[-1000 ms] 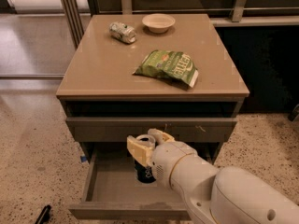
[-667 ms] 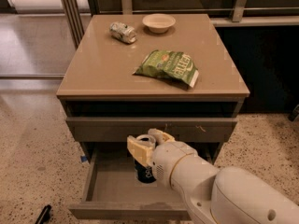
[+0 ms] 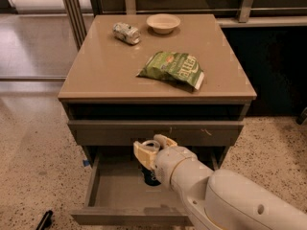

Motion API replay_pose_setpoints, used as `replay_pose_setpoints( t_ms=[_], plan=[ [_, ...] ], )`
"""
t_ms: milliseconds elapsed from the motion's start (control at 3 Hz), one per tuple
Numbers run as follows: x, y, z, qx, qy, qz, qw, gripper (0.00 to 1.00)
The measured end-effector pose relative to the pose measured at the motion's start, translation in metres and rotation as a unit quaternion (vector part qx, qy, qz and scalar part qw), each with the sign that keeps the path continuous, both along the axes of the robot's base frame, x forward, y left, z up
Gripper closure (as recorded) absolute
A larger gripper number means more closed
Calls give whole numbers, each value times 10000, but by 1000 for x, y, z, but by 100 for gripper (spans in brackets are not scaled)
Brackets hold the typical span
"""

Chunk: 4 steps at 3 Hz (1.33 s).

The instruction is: Place pepsi can into middle drawer

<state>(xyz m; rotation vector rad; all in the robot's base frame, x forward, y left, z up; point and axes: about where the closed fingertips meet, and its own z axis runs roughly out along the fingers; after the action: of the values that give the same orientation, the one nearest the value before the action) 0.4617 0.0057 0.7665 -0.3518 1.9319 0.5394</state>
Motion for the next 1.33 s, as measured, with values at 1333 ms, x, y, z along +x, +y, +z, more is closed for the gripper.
replay_pose_setpoints(
  t_ms=[1333],
  plan=[
    [12,-2,-90,-297,408,-291,9983,100]
  ],
)
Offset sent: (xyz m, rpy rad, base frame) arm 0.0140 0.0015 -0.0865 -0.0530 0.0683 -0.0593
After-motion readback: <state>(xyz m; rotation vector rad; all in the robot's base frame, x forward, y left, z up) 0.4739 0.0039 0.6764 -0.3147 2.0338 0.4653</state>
